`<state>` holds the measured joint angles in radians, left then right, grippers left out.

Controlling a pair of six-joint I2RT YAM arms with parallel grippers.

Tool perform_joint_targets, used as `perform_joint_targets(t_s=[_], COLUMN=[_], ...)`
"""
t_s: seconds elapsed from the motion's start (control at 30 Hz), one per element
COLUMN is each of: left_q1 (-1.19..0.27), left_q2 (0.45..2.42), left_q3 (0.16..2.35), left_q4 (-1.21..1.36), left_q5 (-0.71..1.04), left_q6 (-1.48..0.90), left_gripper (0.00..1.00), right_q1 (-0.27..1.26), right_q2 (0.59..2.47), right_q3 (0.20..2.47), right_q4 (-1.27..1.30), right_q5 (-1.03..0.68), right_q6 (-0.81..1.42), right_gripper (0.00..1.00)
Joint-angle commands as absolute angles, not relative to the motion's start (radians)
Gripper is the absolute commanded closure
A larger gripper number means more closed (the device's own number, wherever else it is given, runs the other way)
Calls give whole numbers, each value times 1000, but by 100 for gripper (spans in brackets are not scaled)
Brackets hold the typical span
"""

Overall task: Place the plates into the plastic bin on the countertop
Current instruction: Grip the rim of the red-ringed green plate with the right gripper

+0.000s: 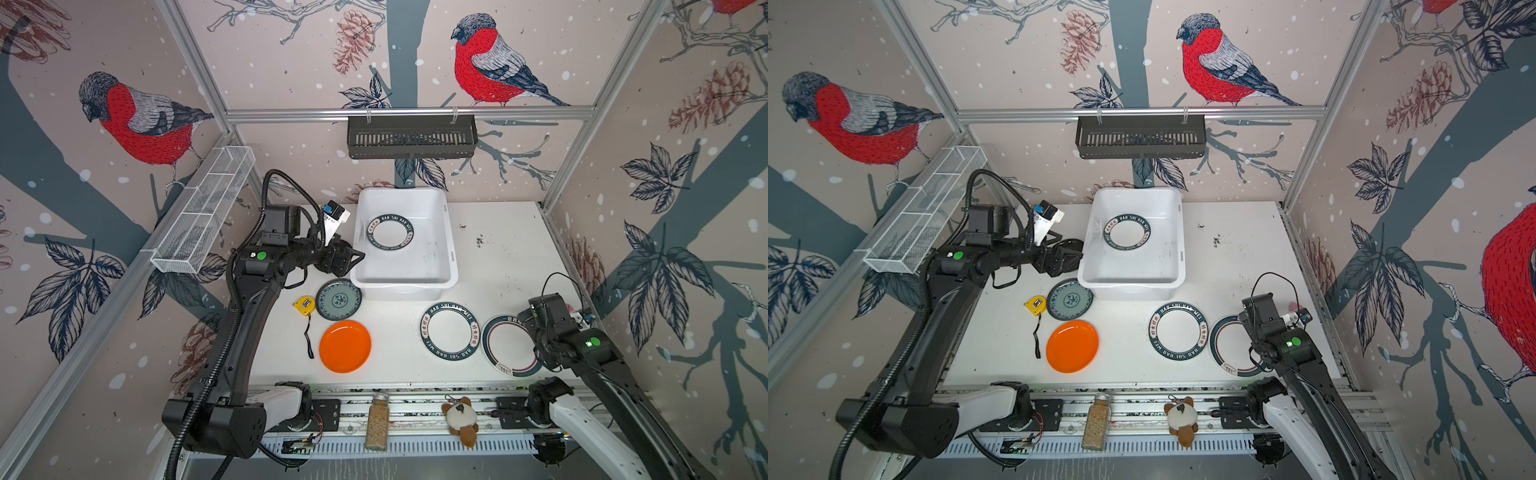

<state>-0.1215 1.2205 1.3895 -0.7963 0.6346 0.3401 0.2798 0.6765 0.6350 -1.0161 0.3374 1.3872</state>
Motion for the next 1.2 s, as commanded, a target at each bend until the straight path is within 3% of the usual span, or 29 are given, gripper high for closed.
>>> perform_joint_targets(t_s=[0.0,0.2,0.8,1.17], left_q1=[-123,-122,-123,-122], left_q2=[1210,1201,1207,1214], left_q3=[1386,1376,1368,1368], left_q4=[-782,-781,-799,-789], left_q5=[658,671,654,649], left_q6=[365,365,397,393], left_gripper=[3,3,3,3], right_q1=[225,133,97,99], right_q2=[714,785,976,982], right_q3=[618,581,579,515], right_q4=[-1079,-1069,-1081,-1004], right_q5=[301,205,81,36], right_q6=[1399,1367,1352,1382], right_gripper=[0,1,1,1])
